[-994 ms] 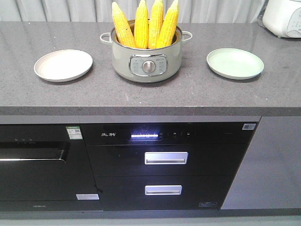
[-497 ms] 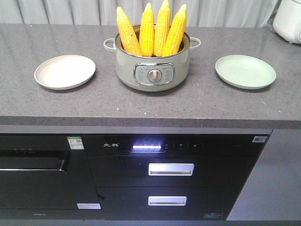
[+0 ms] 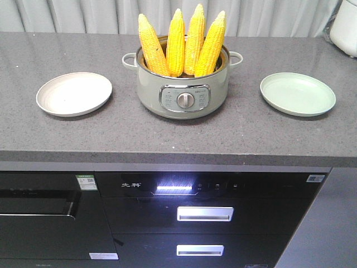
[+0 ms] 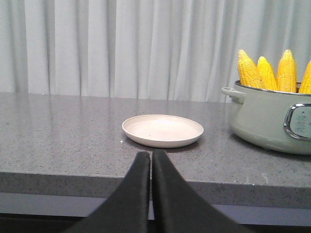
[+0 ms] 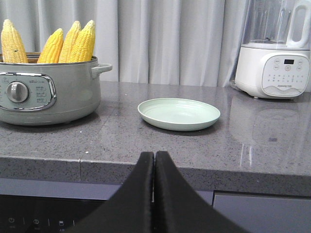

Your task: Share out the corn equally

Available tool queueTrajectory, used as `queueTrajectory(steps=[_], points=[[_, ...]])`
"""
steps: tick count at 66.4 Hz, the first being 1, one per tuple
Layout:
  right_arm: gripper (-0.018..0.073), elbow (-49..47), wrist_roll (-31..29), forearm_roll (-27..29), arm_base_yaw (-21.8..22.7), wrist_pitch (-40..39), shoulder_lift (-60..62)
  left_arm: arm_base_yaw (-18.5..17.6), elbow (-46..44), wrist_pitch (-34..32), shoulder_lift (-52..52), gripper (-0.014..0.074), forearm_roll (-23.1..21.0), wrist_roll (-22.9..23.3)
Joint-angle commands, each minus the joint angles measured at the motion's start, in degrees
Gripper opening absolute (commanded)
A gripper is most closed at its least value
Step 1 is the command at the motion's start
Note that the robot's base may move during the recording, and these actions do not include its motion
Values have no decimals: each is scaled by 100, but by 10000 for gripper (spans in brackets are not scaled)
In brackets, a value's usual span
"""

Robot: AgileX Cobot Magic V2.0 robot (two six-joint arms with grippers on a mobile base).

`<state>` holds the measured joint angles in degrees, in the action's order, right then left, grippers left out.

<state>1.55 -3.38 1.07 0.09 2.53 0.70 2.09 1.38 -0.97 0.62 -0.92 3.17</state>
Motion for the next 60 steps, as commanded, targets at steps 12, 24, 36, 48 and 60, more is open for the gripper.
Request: queueTrajectory(steps=[12,24,36,48,60], points=[[-8,47,-46,-24,14,-425,31,20,-94,-427,94,-6,-7,67],[-8,47,-46,-24,14,-425,31,20,-94,-427,94,-6,-7,67],[-8,47,-46,-24,14,-425,31,20,-94,-427,94,-6,-7,67],[-8,47,-46,-24,14,-419,31,20,-94,-427,94,-6,-7,67],[-8,47,-46,-24,14,-419,31,20,-94,-427,94,-6,-7,67]])
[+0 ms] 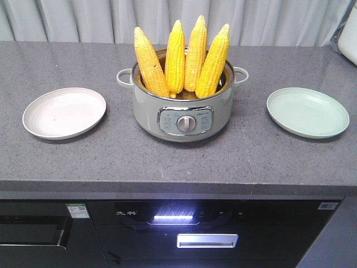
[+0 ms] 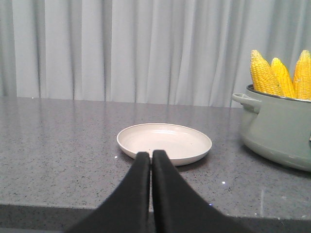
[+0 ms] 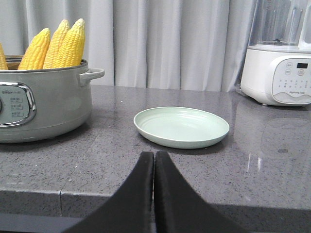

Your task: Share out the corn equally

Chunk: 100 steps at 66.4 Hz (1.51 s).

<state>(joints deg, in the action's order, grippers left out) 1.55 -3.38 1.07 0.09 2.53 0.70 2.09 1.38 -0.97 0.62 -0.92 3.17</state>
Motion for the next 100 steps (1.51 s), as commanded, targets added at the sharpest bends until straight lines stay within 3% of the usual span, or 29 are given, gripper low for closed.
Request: queueTrajectory(steps=[1,100], points=[[-8,47,-46,-24,14,-419,31,20,-94,-427,94,-6,-7,67],[-8,47,-46,-24,14,-420,31,20,-94,-427,94,-6,-7,67]])
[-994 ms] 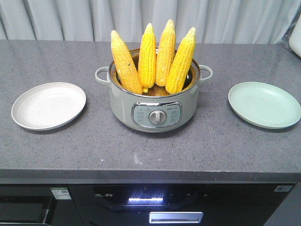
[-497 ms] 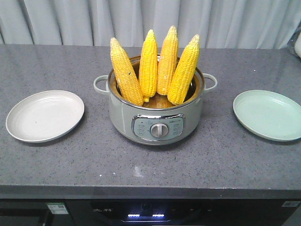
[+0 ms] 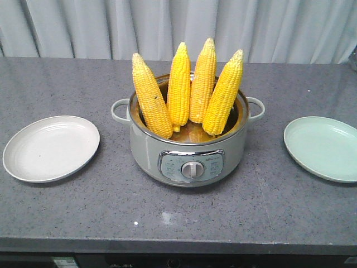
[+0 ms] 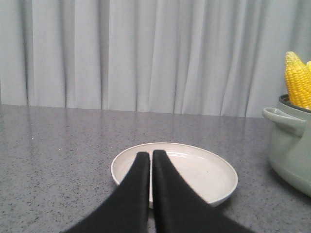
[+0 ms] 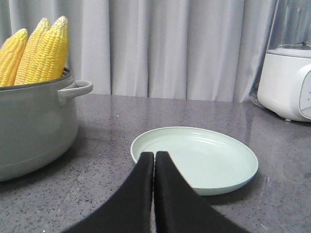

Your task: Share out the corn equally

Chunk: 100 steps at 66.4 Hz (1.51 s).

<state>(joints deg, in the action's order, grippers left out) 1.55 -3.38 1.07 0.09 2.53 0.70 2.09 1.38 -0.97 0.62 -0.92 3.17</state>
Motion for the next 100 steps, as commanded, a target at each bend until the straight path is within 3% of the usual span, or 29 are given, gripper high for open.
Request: queueTrajectory(steps=[1,100], points=[[-8,47,-46,-24,14,-420,31,20,-94,-427,94,-6,-7,67],[-8,47,-46,-24,14,-411,31,20,-94,-427,94,-6,-7,67]])
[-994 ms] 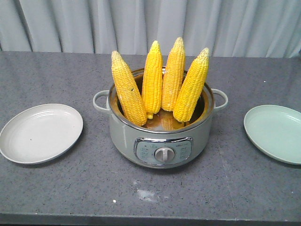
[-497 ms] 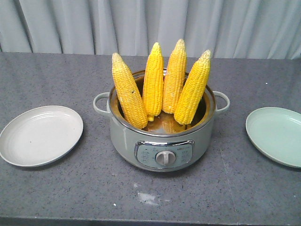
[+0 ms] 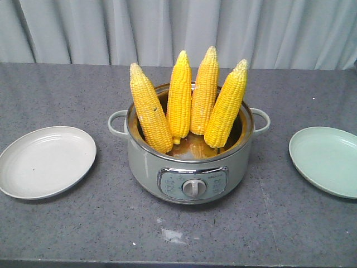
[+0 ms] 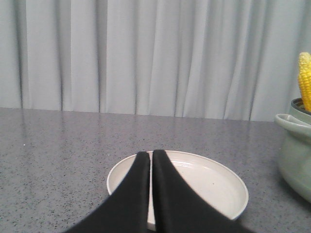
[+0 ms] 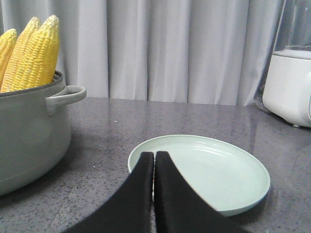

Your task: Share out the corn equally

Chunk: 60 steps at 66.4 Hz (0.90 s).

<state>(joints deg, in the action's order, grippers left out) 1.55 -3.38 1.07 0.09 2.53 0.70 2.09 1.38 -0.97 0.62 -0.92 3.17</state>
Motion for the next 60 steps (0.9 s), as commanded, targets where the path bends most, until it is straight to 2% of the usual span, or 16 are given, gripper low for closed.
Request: queueTrajectory(steps=[1,51,60], points=[[-8,47,-46,-24,14,-411,31,20,-94,-427,94,-6,-7,67],[-8,47,-46,-24,14,-443,31,20,-94,-427,94,-6,-7,67],[-8,36,-30,-10,14,-547,31,20,-144,-657,94,-6,-7,66]])
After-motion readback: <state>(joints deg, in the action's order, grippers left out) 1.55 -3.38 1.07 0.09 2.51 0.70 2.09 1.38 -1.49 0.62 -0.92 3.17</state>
